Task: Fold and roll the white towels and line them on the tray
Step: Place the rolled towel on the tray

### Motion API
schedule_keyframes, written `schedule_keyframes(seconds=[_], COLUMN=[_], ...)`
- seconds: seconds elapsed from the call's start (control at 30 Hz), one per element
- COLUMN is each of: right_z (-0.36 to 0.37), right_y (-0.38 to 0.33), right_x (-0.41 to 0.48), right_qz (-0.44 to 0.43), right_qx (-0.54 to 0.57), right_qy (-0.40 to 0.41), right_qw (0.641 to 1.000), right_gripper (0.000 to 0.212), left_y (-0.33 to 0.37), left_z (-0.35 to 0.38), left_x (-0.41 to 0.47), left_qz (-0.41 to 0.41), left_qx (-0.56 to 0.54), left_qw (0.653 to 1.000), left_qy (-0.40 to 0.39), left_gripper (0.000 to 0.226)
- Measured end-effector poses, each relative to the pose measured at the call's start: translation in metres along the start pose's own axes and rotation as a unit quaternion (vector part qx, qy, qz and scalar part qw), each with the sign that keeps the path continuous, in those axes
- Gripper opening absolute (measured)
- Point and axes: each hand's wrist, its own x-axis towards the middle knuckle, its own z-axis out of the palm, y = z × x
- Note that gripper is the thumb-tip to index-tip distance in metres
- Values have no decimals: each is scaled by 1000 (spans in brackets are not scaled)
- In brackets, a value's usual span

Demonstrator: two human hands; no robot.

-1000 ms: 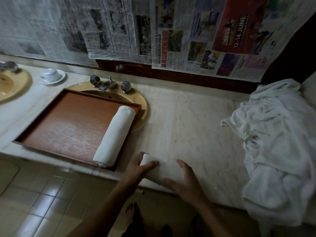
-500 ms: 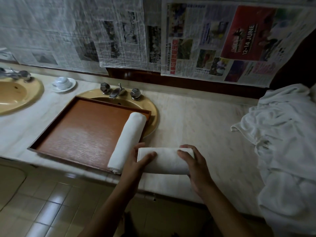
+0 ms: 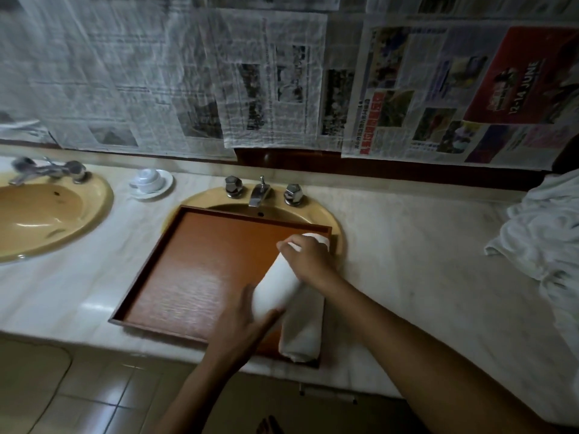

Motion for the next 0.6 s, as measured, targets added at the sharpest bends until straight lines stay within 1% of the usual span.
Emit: schedule_keyframes(seconds=[0.07, 0.13, 0.2, 0.27, 0.3, 0.33, 0.4, 0.47, 0.5, 0.53, 0.57, 0.6], right_z=[24, 43, 58, 69, 73, 75, 68, 53, 44, 35, 29, 23], right_y=[-11, -15, -15, -13, -12, -12, -12, -7, -1, 5, 15, 24], right_x=[16, 30, 41, 45, 45, 43, 34, 18, 8, -4, -17, -29], right_qz=[14, 32, 55, 60, 54, 48, 31, 15, 11, 20, 42, 71], right_qx=[-81, -151, -195, -221, -226, -224, -201, -161, -139, -114, -89, -72], right_qy=[-46, -78, -90, -97, -102, -103, -78, -3, 45, 88, 112, 115], right_qw=[996, 985, 975, 969, 967, 968, 976, 987, 989, 989, 989, 988], right_gripper=[38, 41, 42, 36, 33, 35, 38, 25, 23, 29, 36, 43], left_y=[-18, -35, -50, -55, -55, -55, -56, -63, -67, -72, -74, -78], left_z=[-4, -4, -4, -3, -3, -4, -5, -6, -8, -9, -11, -12], left_x=[11, 23, 34, 42, 44, 46, 53, 63, 66, 71, 75, 78], left_qz=[-2, -34, -71, -89, -88, -91, -94, -98, -97, -92, -89, -81], left_qx=[59, 40, -5, -30, -42, -46, -29, 15, 33, 41, 45, 46], left_qw=[998, 998, 994, 986, 982, 977, 972, 968, 966, 965, 966, 968], left_qy=[-19, -43, -85, -140, -164, -187, -213, -232, -237, -242, -239, -233], left_gripper=[72, 75, 72, 68, 63, 56, 46, 44, 51, 66, 83, 96])
